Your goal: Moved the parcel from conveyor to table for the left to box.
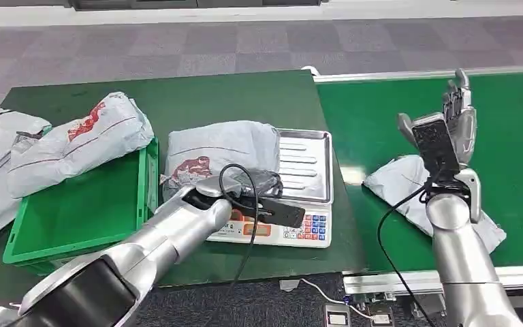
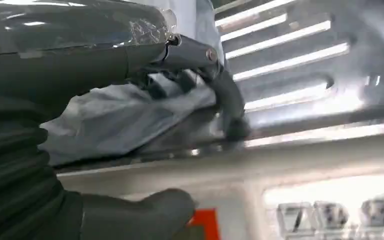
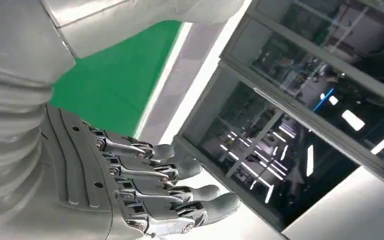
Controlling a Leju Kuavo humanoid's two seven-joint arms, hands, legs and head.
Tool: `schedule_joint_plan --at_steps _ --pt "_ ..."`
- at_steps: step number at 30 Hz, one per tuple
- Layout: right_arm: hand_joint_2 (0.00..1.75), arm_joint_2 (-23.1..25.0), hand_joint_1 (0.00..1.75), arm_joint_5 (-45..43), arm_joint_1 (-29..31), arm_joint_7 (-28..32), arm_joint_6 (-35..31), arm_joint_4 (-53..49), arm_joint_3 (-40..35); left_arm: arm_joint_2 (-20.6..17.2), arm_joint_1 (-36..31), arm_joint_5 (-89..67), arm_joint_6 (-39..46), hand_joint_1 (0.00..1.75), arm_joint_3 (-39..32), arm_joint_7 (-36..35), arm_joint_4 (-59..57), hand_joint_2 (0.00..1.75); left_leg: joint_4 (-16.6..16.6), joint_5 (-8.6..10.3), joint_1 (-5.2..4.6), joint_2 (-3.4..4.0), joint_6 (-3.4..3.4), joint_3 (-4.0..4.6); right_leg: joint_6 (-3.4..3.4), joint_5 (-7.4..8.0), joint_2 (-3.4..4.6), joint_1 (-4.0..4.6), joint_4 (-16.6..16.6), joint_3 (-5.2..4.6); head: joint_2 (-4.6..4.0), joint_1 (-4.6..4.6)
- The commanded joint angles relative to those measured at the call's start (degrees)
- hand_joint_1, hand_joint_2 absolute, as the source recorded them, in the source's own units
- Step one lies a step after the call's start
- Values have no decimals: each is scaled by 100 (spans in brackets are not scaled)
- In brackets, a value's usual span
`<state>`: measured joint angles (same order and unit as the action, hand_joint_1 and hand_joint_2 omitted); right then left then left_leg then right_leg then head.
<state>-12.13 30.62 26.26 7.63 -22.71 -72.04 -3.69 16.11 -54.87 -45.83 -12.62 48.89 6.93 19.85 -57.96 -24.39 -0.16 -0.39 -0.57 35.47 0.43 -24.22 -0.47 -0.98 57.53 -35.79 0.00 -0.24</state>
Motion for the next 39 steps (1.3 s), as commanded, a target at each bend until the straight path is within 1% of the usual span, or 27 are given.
schedule_joint_plan --at_steps 1,3,6,16,18,21,22,23,29,33,34,35,37,38,39 --pt "175 333 0 115 181 -169 122 -53 121 60 -149 151 1072 175 -69 -300 -264 175 1 -7 2 21 -3 -11 -4 0 21 2 -3 6 0 0" --pt "175 333 0 115 181 -169 122 -53 121 60 -149 151 1072 175 -69 -300 -264 175 -1 -3 2 13 -2 -2 -3 1 12 2 -1 -2 0 0" --pt "175 327 0 114 175 -168 122 -53 127 58 -136 152 1080 175 -71 -302 -269 175 4 -7 4 21 -3 -18 -5 0 21 4 -7 12 0 0" --pt "175 327 0 114 175 -168 122 -53 127 58 -136 152 1080 175 -71 -302 -269 175 2 -7 3 17 -3 -15 -4 -2 17 3 -4 9 0 0" --pt "175 353 0 133 153 -170 160 -83 146 37 -140 56 1567 175 -105 -448 -231 175 2 -6 3 15 -2 -12 -4 -1 15 3 -4 7 0 0" --pt "175 411 0 159 123 -164 178 -123 119 -27 -177 -18 1911 175 -130 -560 -191 175 7 -8 6 23 -4 -25 -7 0 23 7 -10 18 0 0" --pt "175 432 0 172 153 -161 190 -106 91 -53 -184 -37 1991 175 -151 -576 -179 175 0 -7 5 20 -3 -14 -5 0 20 6 -5 8 0 0" --pt "175 450 0 198 178 -161 192 -87 70 -92 -171 -65 2223 175 -188 -591 -124 175 2 -8 6 26 -4 -17 -6 1 26 6 -7 10 0 0" --pt "175 470 0 211 207 -170 192 -68 51 -105 -182 -72 2218 175 -202 -575 -134 175 1 -2 2 14 -2 -5 -3 1 14 2 -2 0 0 0" --pt "175 470 0 211 207 -170 192 -68 51 -105 -182 -72 2218 175 -202 -575 -134 175 1 -7 4 24 -2 -13 -5 0 24 4 -3 6 0 0" --pt "175 455 0 205 204 -166 203 -63 60 -93 -173 -80 2244 175 -206 -578 -129 175 0 -1 1 13 0 -3 -2 1 13 1 0 -2 0 0" --pt "175 474 0 216 217 -168 211 -47 68 -90 -169 -94 2380 175 -287 -575 -126 175 3 -7 5 24 -2 -17 -5 0 24 5 -7 11 0 0" --pt "175 494 0 242 239 -170 202 -16 61 -95 -169 -85 2469 175 -432 -478 -86 175 0 -3 1 18 -1 -6 -3 1 18 1 0 0 0 0" --pt "175 507 0 253 246 -172 181 2 57 -103 -122 122 2545 175 -666 -303 37 175 0 -5 2 23 -2 -9 -4 1 23 2 -1 2 0 0" --pt "175 516 0 260 244 -177 158 5 63 -93 -102 290 2435 175 -829 -177 92 175 0 -3 1 17 -1 -5 -3 1 17 1 0 0 0 0"
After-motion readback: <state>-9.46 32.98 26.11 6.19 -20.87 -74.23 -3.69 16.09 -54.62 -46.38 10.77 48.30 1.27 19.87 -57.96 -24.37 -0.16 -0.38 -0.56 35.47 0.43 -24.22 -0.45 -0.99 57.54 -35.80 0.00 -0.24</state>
